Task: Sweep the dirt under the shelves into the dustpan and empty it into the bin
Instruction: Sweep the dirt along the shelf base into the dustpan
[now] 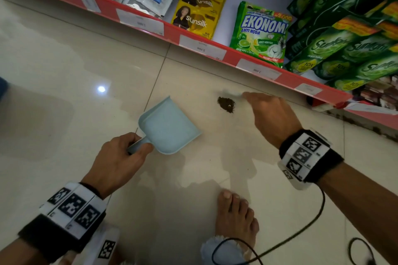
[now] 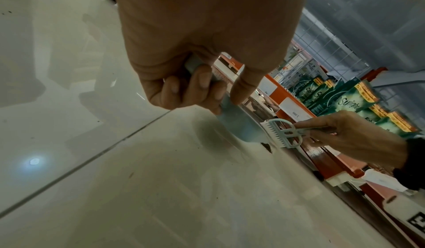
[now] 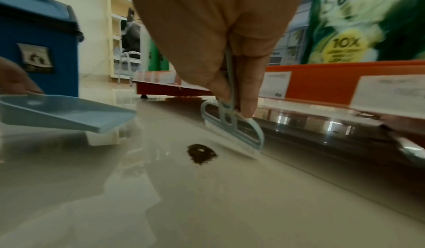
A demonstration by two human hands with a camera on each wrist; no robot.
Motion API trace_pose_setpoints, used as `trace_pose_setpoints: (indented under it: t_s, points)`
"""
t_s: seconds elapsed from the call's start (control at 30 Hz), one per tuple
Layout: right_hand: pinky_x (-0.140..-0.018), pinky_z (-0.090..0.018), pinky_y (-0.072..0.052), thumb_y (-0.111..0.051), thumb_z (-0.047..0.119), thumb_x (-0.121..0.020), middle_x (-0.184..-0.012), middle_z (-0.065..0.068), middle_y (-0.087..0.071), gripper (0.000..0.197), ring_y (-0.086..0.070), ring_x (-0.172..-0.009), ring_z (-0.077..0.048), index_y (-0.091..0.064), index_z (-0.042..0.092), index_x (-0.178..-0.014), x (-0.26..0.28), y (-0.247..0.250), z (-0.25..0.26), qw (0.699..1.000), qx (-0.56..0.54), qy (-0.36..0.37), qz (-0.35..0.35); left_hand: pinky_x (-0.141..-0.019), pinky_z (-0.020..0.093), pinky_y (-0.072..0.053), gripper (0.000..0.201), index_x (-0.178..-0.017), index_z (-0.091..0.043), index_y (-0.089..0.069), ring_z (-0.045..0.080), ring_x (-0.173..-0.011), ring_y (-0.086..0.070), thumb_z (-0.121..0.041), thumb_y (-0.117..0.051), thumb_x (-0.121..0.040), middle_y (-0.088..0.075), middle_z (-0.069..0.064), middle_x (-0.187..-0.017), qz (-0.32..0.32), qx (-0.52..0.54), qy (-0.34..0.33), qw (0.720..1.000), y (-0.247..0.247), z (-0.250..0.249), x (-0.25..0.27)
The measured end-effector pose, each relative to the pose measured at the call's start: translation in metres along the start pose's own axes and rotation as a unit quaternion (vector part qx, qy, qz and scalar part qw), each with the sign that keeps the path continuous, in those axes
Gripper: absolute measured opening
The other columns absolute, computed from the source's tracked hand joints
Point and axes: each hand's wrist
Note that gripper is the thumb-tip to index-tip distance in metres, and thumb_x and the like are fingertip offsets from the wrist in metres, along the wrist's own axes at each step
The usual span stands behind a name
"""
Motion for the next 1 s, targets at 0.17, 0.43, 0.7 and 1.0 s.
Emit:
trace_pose_setpoints:
  t_s: [0.17, 0.43, 0.7, 1.0]
  points:
    - [-0.077, -0.045, -0.052, -0.046, -0.013, -0.083, -0.114, -0.026, -0.064, 0.046, -0.065, -0.094, -0.044, -0.054, -0.002, -0.126, -0.022, -0.001, -0.017, 0.994, 0.052, -0.097, -0.004, -0.052, 0.026, -0.034, 0.04, -0.064, -0.012, -0.047, 0.014, -0.051, -0.042, -0.036, -0.064, -0.091, -0.046, -0.003, -0.053, 0.006, 0.0, -0.012, 1.0, -0.003, -0.003, -0.004]
    - [-0.071, -0.038, -0.055, -0.048, -0.012, -0.086, -0.112, -0.015, -0.071, 0.053, -0.068, -0.076, -0.035, -0.057, 0.011, -0.132, 0.011, -0.016, -0.001, 0.999, -0.031, 0.0, -0.014, -0.051, 0.025, -0.032, 0.039, -0.062, -0.015, -0.045, 0.011, -0.049, -0.039, -0.034, -0.064, -0.09, -0.044, -0.006, -0.051, -0.004, 0.006, -0.008, 1.0, -0.001, -0.001, -0.002]
    - [-0.079, -0.05, -0.05, -0.047, -0.013, -0.081, -0.118, -0.031, -0.058, 0.053, -0.061, -0.095, -0.05, -0.048, -0.003, -0.133, -0.019, -0.036, -0.043, 0.975, 0.017, -0.22, -0.021, -0.051, 0.025, -0.033, 0.039, -0.064, -0.014, -0.048, 0.012, -0.049, -0.043, -0.037, -0.064, -0.09, -0.047, -0.005, -0.052, 0.012, -0.003, -0.017, 1.0, -0.003, -0.004, -0.002]
    - [-0.093, -0.048, -0.053, -0.047, -0.005, -0.093, -0.125, -0.021, -0.064, 0.039, -0.063, -0.108, -0.038, -0.059, 0.005, -0.129, -0.017, -0.039, -0.022, 0.991, -0.13, -0.002, -0.036, -0.054, 0.029, -0.035, 0.042, -0.068, -0.008, -0.051, 0.016, -0.053, -0.045, -0.041, -0.064, -0.091, -0.049, -0.001, -0.055, 0.015, 0.019, -0.011, 1.0, 0.007, -0.01, -0.003]
Point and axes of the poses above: each hand's wrist, its own x-axis away from the middle knuckle, its own y-axis out of the back of the hand, z = x × y
